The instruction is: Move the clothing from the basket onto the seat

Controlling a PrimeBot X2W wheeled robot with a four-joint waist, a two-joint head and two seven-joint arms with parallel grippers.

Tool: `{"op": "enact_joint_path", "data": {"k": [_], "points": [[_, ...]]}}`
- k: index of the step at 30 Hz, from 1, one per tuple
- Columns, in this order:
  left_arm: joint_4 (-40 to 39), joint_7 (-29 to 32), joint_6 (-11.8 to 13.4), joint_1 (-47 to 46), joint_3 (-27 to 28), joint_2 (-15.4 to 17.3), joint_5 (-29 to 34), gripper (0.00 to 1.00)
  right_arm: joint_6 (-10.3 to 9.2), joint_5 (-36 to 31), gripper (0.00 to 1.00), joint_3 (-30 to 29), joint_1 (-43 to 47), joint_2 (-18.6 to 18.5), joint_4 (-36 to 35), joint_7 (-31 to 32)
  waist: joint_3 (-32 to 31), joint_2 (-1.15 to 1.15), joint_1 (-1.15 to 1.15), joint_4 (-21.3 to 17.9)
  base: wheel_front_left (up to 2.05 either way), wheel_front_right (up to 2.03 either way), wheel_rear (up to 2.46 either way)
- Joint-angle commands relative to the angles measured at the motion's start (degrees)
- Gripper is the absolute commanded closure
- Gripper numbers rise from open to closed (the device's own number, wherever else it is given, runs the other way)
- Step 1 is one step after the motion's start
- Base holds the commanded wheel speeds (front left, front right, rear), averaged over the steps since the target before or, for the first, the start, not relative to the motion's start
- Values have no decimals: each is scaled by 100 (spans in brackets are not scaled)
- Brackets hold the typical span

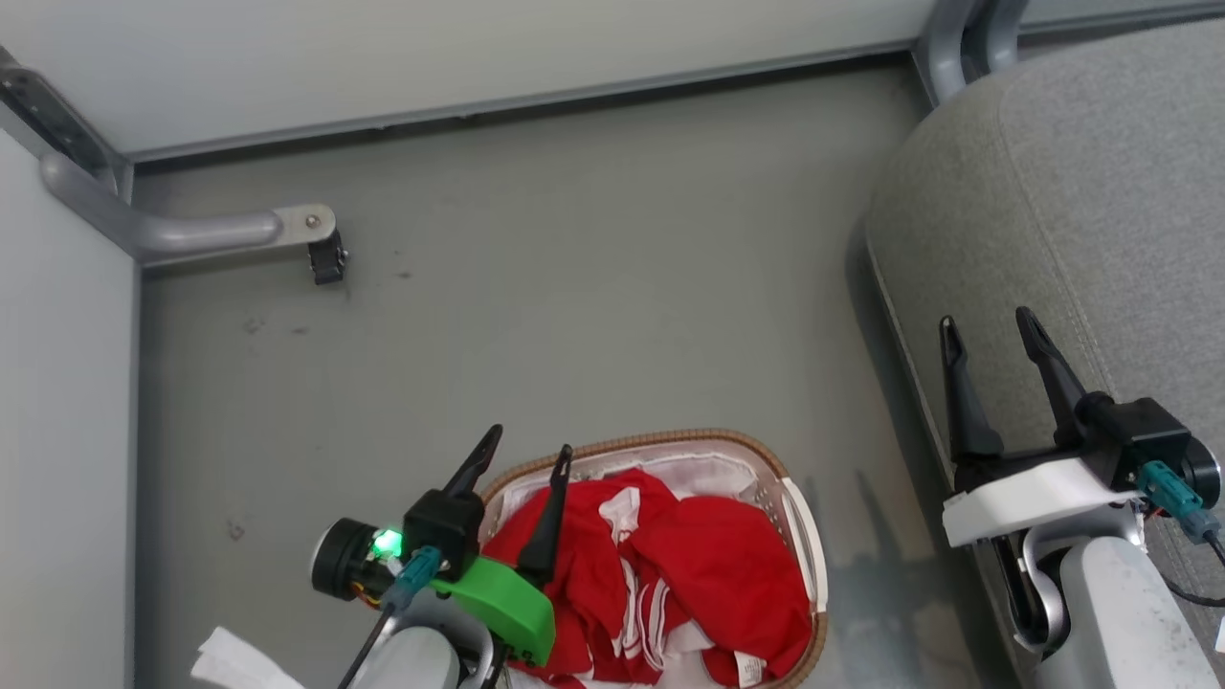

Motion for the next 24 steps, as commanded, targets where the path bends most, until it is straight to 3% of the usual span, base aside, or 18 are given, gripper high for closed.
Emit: {"op": "enact_joint_path", "data": {"k": [1,13,24], "points": [[175,-5,-38,-260,-134,32,35,0,-2,-24,0,-27,-148,-25,-34,-29,773,0,0,-282,0,0,0],[1725,-5,-134,-1638,-1519,37,81,0,-2,190,0,-18,-794,-21,-200,-29,2150,0,0,-724,0,0,0],[3162,13,-139,-2441,-2560,38,-155,0,-2,591,0,307,-1035,-20,-209,-30,2746,0,0,-1203,0,0,0]]}}
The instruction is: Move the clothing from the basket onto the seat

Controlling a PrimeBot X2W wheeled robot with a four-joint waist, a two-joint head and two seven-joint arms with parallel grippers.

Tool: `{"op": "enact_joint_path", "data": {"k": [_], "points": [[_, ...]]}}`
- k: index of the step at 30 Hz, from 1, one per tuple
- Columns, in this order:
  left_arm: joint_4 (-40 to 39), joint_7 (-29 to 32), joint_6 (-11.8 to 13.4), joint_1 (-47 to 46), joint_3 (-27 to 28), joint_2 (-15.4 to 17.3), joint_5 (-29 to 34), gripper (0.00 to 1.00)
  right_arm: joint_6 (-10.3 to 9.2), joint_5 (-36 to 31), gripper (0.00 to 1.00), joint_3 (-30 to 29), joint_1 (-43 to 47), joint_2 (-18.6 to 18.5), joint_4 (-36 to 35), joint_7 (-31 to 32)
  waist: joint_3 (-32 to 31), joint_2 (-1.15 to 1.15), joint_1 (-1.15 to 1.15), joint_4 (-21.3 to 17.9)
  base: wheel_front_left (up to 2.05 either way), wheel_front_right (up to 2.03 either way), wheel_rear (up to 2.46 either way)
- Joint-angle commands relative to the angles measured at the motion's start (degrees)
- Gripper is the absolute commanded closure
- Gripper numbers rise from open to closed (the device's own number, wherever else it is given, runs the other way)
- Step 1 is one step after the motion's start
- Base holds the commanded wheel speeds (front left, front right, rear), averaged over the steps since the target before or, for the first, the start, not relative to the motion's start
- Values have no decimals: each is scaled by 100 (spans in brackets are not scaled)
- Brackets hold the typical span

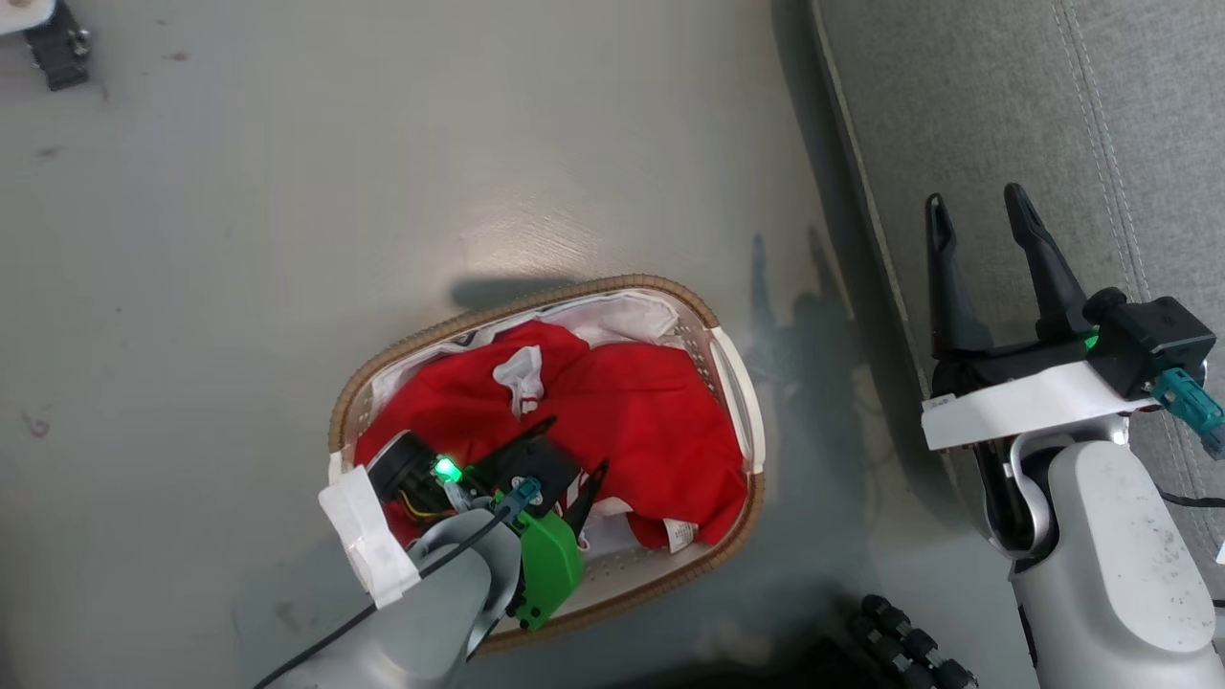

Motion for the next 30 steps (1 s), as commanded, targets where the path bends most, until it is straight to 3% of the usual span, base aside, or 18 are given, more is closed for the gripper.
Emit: {"op": "enact_joint_path", "data": {"k": [1,14,21,25,26,30], "points": [[116,-3,-11,-207,-43,45,-42,0,-2,75,0,34,-94,-10,-27,-30,386,0,-1,-381,0,0,0],[1017,122,139,-872,-101,41,-327,0,-2,478,0,321,-184,-12,-33,-29,795,0,-1,-765,0,0,0],[1224,381,101,-956,-220,39,-461,0,-3,621,0,476,-158,-13,-28,-30,849,0,-1,-894,0,0,0],[1204,500,102,-954,-283,40,-577,49,-3,676,0,533,-156,-13,-25,-30,865,0,-1,-943,0,0,0],[1209,529,138,-969,-283,40,-609,55,-3,690,0,551,-162,-12,-30,-30,876,0,-1,-958,0,0,0],[1335,649,246,-1049,-304,40,-689,58,-3,746,0,623,-212,-13,-63,-30,933,0,-1,-1032,0,0,0]]}}
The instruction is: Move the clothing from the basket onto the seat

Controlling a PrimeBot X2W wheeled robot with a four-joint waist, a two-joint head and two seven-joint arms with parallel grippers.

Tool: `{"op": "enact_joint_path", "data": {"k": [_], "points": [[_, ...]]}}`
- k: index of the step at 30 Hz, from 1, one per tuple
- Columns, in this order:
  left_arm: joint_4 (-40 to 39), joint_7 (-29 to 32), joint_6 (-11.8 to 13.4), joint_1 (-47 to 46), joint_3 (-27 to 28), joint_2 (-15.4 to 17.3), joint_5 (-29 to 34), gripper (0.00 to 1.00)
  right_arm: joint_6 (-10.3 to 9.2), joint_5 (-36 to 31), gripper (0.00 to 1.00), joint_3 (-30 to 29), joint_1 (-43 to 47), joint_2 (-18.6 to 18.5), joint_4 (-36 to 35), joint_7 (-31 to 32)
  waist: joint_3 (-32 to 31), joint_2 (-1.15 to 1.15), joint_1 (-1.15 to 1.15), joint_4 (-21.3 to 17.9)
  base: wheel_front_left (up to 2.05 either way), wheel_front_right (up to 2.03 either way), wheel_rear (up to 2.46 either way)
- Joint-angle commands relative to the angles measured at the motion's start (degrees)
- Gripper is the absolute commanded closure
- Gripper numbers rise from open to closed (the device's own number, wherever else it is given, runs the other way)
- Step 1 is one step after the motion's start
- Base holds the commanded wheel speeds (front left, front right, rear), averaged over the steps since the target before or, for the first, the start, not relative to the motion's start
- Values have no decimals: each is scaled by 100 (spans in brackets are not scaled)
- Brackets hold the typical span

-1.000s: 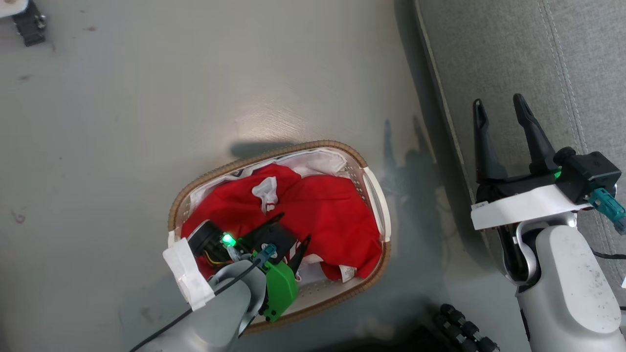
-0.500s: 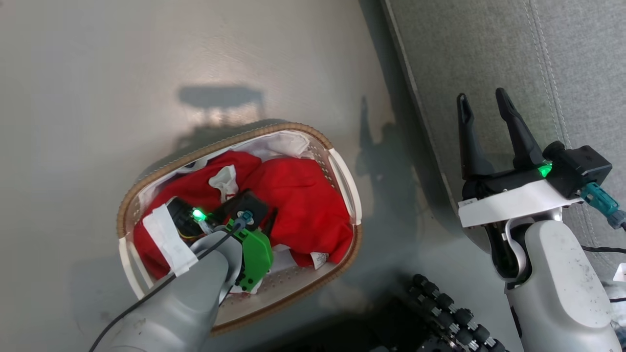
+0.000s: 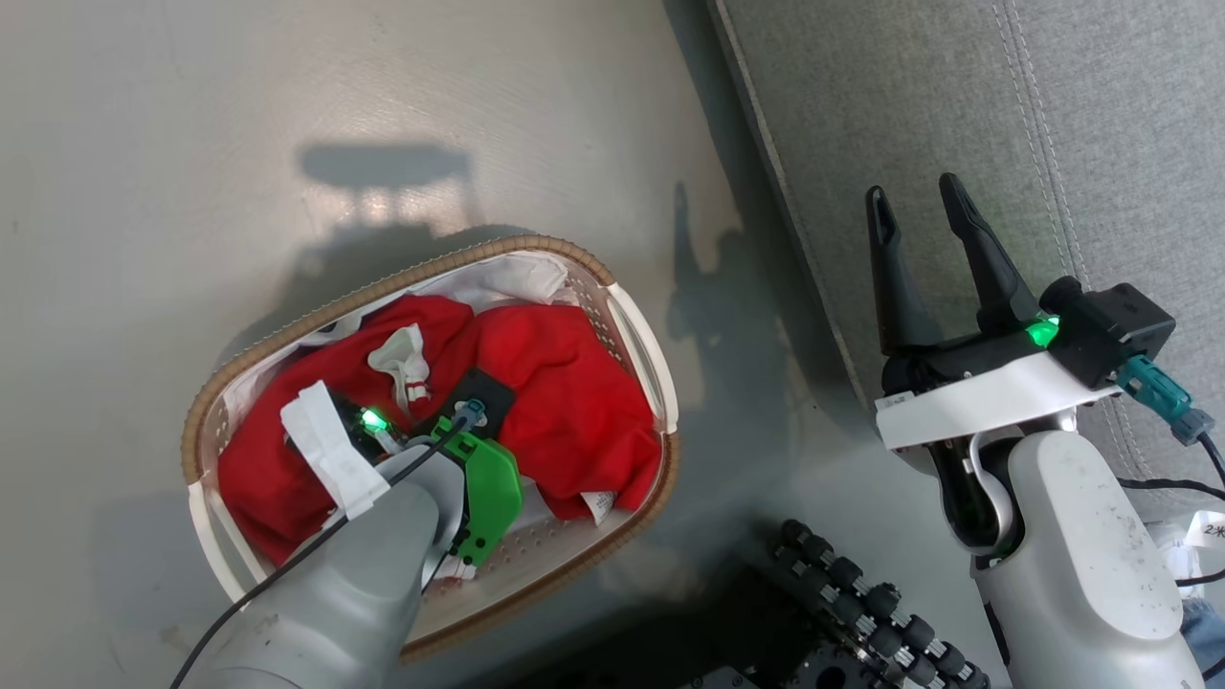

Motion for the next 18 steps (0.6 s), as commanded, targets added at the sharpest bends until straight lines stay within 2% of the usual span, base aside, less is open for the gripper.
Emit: {"op": "enact_joint_path", "data": {"k": [1,2,3,11,18], "points": [[60,50,25,-104,-5,37,-53,65,-4,41,0,20,-52,-15,-35,-30,36,0,-1,-43,0,0,0],[95,90,35,-120,-38,37,-50,89,-4,57,0,34,-58,-15,-40,-30,50,0,-1,-62,0,0,0],[108,99,35,-138,-56,37,-49,100,-4,65,0,39,-57,-15,-50,-30,59,0,-1,-72,0,0,0],[-48,-179,-45,-69,-147,35,-184,100,-4,-7,0,-94,30,-16,47,-30,-54,0,-1,66,0,0,0],[-566,-480,-130,75,-305,32,-373,100,-4,-147,0,-208,3,-17,124,-30,-409,0,-1,351,0,0,0]]}}
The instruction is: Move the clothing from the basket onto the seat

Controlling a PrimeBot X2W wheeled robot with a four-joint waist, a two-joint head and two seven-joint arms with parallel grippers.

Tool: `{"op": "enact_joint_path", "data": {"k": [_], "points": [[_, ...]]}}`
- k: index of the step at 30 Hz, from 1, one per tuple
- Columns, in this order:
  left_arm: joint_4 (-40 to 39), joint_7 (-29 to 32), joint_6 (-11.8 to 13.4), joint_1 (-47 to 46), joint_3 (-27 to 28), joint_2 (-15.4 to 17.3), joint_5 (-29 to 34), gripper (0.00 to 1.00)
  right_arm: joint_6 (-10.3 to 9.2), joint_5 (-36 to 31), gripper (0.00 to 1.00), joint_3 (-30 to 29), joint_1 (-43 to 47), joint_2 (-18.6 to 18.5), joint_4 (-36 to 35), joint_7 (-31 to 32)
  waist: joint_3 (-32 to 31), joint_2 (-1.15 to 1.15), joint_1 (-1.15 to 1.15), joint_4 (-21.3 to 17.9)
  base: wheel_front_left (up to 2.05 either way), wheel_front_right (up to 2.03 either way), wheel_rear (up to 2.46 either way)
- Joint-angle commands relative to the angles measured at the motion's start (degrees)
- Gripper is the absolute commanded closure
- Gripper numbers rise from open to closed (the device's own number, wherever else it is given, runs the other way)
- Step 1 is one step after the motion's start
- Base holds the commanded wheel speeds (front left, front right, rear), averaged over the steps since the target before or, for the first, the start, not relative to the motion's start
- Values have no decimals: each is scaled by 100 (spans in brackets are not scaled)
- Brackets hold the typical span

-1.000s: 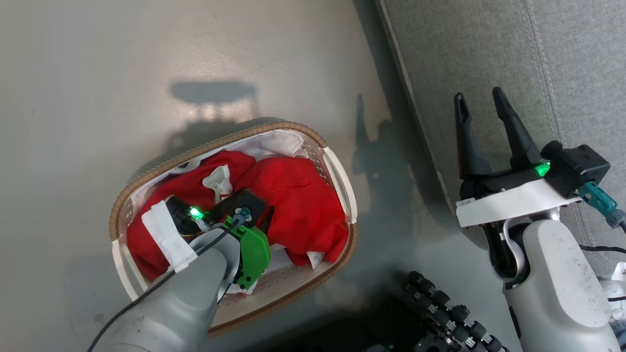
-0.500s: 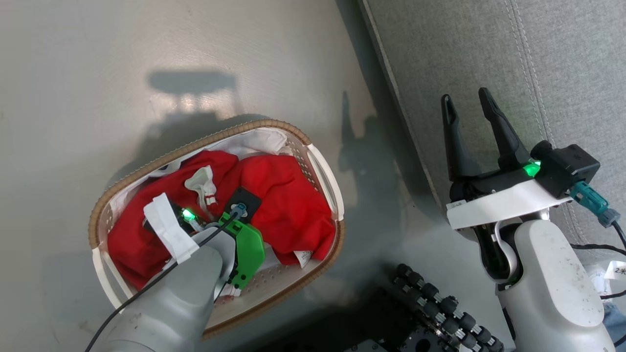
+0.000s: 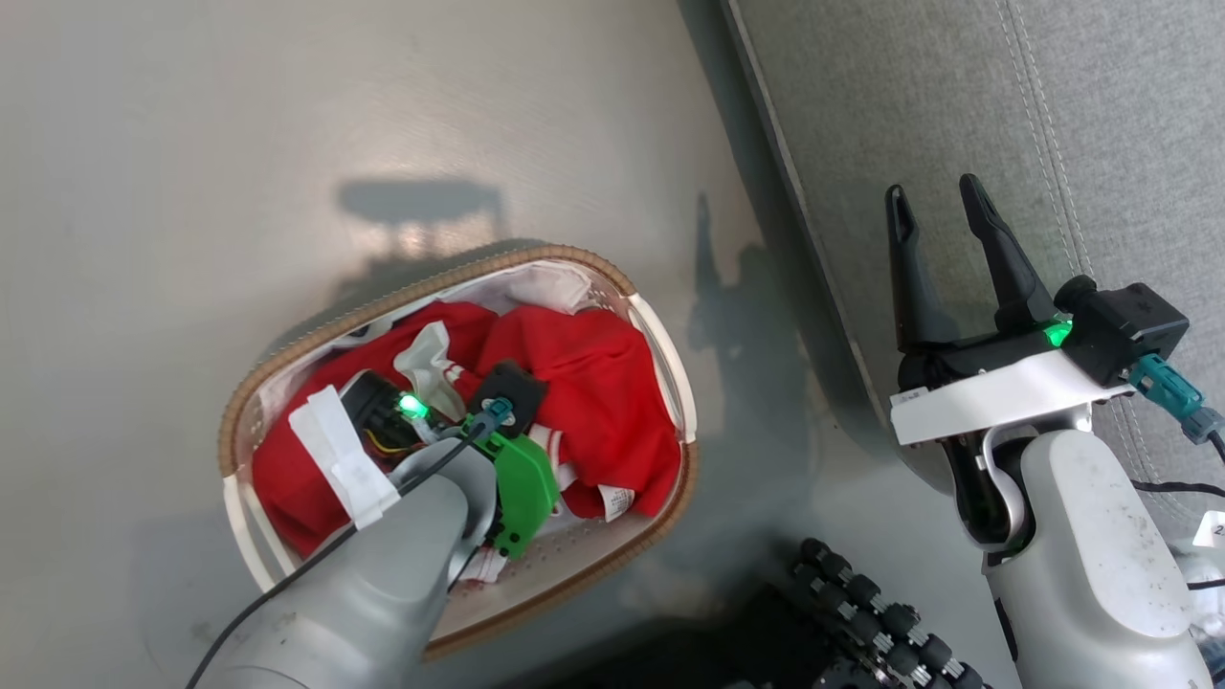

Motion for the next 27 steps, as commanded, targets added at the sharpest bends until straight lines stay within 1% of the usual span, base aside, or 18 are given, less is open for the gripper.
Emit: {"op": "enact_joint_path", "data": {"k": [1,8,13,20,27], "points": [[-123,-66,-22,89,-33,24,-92,100,-4,-60,0,-36,29,-20,37,-30,-254,0,0,198,0,0,0],[-695,-188,-46,326,-111,25,-199,100,-4,-264,0,-162,191,-20,143,-30,-814,0,0,451,0,0,0],[-1163,-207,-17,540,-13,39,-245,100,-4,-450,0,-282,371,-21,209,-30,-1271,0,0,621,0,0,0],[-2082,-205,32,948,188,242,-121,100,-4,-703,0,-470,690,-22,307,-30,-1944,0,0,919,0,0,0],[-2746,-206,42,1203,367,614,-53,100,-4,-923,0,-534,1047,-22,393,-30,-2725,0,0,1168,0,0,0]]}}
